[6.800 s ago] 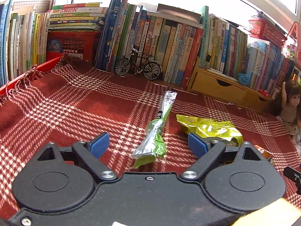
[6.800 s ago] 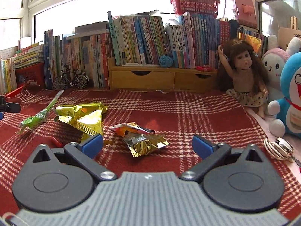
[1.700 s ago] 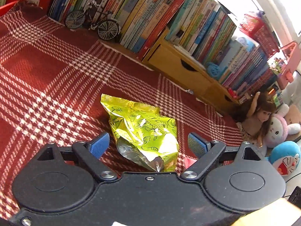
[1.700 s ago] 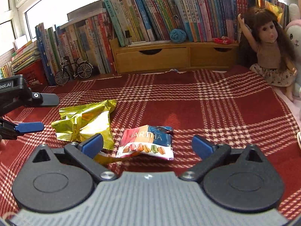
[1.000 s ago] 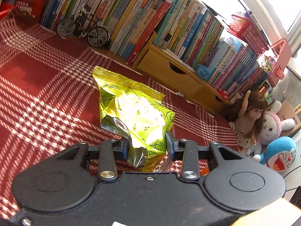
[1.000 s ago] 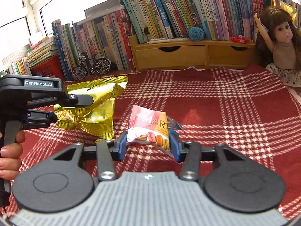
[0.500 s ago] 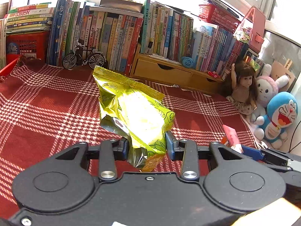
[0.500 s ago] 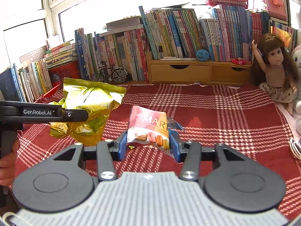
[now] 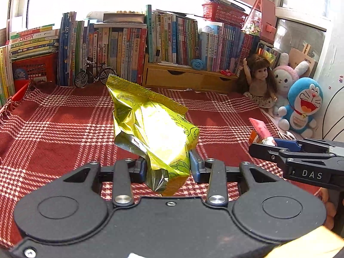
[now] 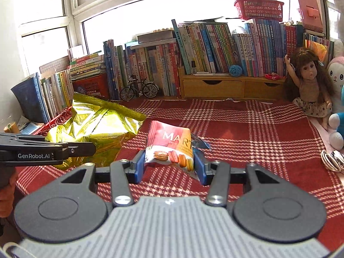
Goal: Collect trash
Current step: 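Carry the chip bag and snack packet off the bed edge over the bin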
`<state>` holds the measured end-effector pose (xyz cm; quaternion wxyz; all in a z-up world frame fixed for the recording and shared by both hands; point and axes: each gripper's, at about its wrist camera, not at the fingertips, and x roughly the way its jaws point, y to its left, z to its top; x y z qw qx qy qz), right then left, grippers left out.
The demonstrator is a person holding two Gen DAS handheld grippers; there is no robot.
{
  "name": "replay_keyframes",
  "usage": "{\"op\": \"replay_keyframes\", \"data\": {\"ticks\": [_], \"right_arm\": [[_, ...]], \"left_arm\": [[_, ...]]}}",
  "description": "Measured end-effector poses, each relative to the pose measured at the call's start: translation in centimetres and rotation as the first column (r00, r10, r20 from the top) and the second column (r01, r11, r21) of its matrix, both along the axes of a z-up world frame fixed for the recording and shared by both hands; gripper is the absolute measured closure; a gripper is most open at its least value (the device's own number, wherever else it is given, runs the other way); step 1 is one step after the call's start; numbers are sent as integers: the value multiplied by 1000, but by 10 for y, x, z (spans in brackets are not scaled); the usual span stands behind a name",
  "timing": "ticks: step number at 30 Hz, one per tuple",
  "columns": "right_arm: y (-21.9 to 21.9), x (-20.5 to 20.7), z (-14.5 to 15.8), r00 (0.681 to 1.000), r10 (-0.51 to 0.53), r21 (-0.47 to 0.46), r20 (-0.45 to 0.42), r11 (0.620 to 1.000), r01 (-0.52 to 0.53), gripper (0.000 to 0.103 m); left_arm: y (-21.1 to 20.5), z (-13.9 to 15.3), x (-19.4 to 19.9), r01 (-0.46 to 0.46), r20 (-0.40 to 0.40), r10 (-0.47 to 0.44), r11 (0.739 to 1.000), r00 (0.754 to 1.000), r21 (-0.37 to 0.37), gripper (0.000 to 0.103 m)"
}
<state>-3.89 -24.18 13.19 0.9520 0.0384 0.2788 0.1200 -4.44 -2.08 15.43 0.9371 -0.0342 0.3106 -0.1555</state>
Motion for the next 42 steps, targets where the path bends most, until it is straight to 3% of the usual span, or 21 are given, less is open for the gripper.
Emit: {"op": "replay_keyframes", "data": {"ticks": [19, 30, 37, 42], "right_arm": [[12, -97, -8, 993, 118, -14, -25, 993, -119, 49], [31, -159, -45, 971, 206, -35, -125, 977, -211, 48], [49, -179, -95, 941, 235, -87, -245, 961, -263, 47], [61, -177, -135, 908, 251, -107, -334, 948, -301, 47]], "left_arm": [[31, -16, -119, 136, -32, -136, 990, 990, 19, 66], [51, -72, -188, 202, -163, -188, 976, 968, 74, 66], [38, -126, -212, 280, -275, -236, 951, 932, 134, 65], [22, -166, -206, 311, -351, -240, 937, 905, 160, 65]]}}
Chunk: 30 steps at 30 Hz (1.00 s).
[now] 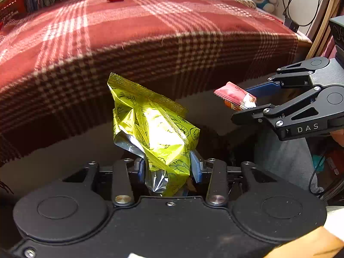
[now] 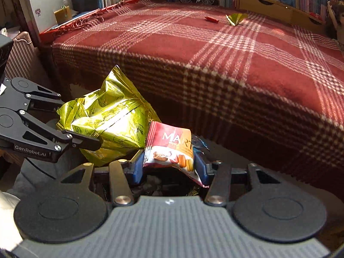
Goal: Collect trash
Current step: 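Carry the chip bag and snack packet off the bed edge over the bin, then open both grippers to drop the chip bag and snack packet into the bin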
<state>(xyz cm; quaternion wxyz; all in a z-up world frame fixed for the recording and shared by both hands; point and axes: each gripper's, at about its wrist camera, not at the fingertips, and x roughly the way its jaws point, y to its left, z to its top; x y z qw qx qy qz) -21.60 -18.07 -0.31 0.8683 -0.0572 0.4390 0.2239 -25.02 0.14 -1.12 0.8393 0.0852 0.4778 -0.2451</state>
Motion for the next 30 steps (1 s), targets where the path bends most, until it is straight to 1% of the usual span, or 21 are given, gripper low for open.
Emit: {"op": "replay_keyframes", "data": {"ticks": [2, 4, 6, 7, 8, 9, 11, 13, 15, 17, 19, 20, 21, 22, 23, 25, 27, 30], "right_arm": [[4, 2, -15, 1000, 1, -14, -32, 1000, -1, 47], [6, 5, -28, 999, 9, -28, -54, 1000, -10, 46], [9, 9, -40, 996, 24, -39, -83, 999, -27, 44], [10, 14, -49, 993, 36, -37, -109, 999, -40, 44], [11, 20, -58, 990, 37, -33, -138, 999, -42, 44], [12, 26, -66, 986, 32, -32, -166, 999, -38, 45], [14, 38, -81, 976, 23, -29, -217, 999, -30, 45], [18, 46, -92, 970, 27, -41, -242, 998, -38, 45], [22, 52, -102, 965, 35, -50, -260, 997, -50, 45], [24, 58, -113, 956, 31, -57, -292, 997, -49, 44], [26, 63, -124, 950, 20, -75, -313, 996, -46, 43], [27, 64, -127, 948, 18, -82, -319, 996, -46, 41], [27, 65, -130, 946, 14, -87, -323, 995, -45, 37], [27, 66, -132, 945, 12, -90, -328, 995, -43, 34], [27, 67, -133, 944, 11, -87, -330, 995, -42, 33], [27, 68, -135, 941, 7, -83, -337, 996, -37, 32], [25, 68, -136, 941, 2, -83, -338, 996, -32, 27], [20, 68, -136, 942, -7, -84, -335, 996, -23, 23]], "left_arm": [[-4, -16, 5, -3, -33, 3, 1000, 999, 8, 65], [-8, -30, 9, -1, -45, 2, 1000, 999, 28, 64], [-13, -49, 17, 28, -54, -25, 998, 998, 48, 64], [-15, -60, 21, 24, -59, -20, 997, 998, 67, 64], [-17, -72, 25, 14, -80, -6, 995, 997, 99, 64], [-18, -81, 30, 13, -110, 0, 993, 994, 116, 64], [-19, -95, 36, 9, -158, 8, 994, 987, 105, 64], [-20, -105, 40, 17, -180, 1, 995, 984, 99, 63], [-22, -117, 44, 36, -198, -12, 992, 980, 120, 63], [-25, -129, 49, 26, -221, 7, 989, 975, 144, 62], [-26, -137, 55, 16, -250, 21, 989, 968, 144, 62], [-25, -140, 57, 10, -262, 27, 990, 965, 138, 62], [-25, -141, 60, 6, -268, 30, 991, 963, 131, 61], [-25, -142, 63, 6, -270, 29, 992, 962, 127, 60], [-25, -144, 62, 9, -272, 27, 992, 962, 128, 58], [-27, -146, 63, 13, -272, 26, 990, 962, 143, 47], [-28, -147, 64, 20, -271, 23, 988, 962, 155, 41], [-31, -150, 61, 19, -269, 25, 987, 963, 157, 35]]}}
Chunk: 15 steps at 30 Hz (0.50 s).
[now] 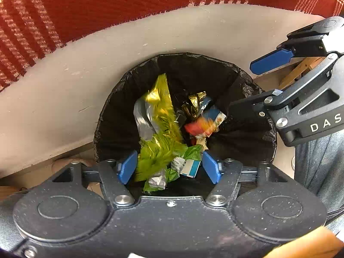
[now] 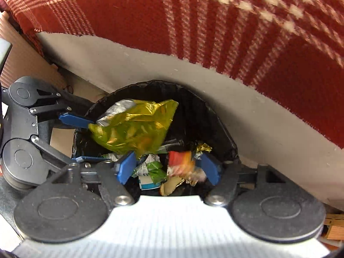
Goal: Collect trash
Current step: 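Open both grippers to drop the chip bag and snack packet into the bin, then raise both open grippers back over the blanket toward the red crayon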
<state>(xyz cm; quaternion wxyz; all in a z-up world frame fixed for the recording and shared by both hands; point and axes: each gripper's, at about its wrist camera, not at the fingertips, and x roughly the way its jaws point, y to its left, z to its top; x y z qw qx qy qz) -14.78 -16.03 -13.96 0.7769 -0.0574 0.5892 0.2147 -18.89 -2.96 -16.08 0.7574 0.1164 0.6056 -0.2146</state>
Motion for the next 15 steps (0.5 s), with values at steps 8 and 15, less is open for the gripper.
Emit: {"op": "replay_keyframes", "data": {"ticks": [8, 15], "right_arm": [[-9, 5, 17, 1000, -3, 22, 31, 1000, 3, 23], [-8, 1, 35, 998, 3, 24, 65, 1000, -5, 23]], "left_arm": [[3, 6, 2, -20, 9, 20, 1000, 1000, -17, 29], [0, 20, -3, -25, 41, 26, 999, 999, -28, 29]]}}
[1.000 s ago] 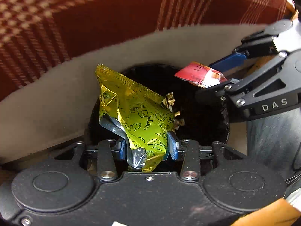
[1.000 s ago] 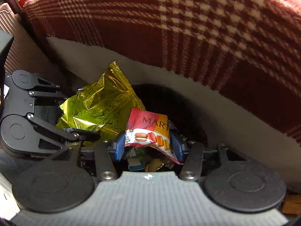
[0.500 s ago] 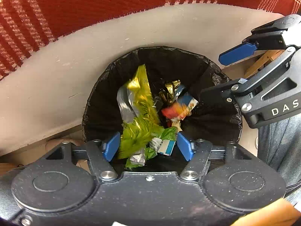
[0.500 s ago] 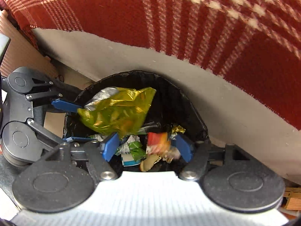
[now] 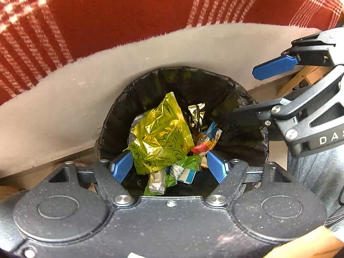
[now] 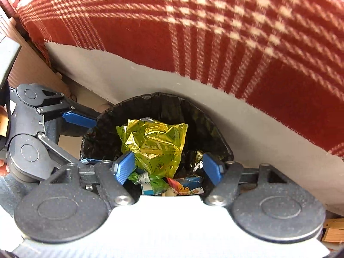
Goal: Collect trash
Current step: 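Raise both open grippers back over the blanket toward the red crayon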
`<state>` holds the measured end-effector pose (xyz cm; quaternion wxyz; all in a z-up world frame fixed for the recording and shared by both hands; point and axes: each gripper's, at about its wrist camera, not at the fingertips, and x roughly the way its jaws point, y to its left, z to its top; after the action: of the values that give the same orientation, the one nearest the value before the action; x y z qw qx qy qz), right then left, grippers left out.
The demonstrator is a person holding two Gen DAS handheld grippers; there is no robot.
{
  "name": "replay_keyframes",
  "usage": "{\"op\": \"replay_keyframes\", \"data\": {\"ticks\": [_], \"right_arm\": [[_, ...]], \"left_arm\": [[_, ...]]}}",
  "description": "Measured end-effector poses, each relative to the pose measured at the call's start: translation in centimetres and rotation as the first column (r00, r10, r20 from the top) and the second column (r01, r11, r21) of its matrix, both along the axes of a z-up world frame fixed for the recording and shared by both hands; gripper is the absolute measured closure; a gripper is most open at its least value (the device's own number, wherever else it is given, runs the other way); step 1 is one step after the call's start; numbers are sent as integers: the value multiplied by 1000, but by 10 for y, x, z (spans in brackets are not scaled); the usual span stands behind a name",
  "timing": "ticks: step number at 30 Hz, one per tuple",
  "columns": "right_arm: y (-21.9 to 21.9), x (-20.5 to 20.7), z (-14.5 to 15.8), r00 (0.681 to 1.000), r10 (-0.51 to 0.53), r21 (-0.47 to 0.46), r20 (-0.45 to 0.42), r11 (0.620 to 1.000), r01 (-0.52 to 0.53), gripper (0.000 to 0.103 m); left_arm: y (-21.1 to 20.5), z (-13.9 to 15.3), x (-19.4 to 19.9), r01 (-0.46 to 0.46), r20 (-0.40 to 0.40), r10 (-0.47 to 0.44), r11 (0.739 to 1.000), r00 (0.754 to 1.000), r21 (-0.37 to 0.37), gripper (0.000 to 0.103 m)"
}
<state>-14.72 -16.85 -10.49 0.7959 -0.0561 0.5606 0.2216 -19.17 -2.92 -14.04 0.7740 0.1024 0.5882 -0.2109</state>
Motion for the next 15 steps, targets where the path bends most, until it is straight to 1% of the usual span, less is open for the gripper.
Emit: {"op": "replay_keyframes", "data": {"ticks": [5, 9, 13, 15], "right_arm": [[2, -6, 10, 1000, 1, 2, 28, 1000, -1, 23], [0, -11, 23, 998, -2, 7, 61, 1000, 1, 20], [-6, -19, 40, 994, -6, 16, 112, 1000, 5, 18], [-9, -27, 53, 987, -2, 28, 159, 1000, -2, 15]], "left_arm": [[0, 10, -2, -9, 29, 9, 1000, 1000, -3, 27], [3, 21, -3, -22, 49, 23, 1000, 999, -20, 27], [7, 40, -7, -23, 86, 25, 999, 996, -35, 27], [10, 54, -11, -13, 110, 18, 999, 994, -51, 27]]}}
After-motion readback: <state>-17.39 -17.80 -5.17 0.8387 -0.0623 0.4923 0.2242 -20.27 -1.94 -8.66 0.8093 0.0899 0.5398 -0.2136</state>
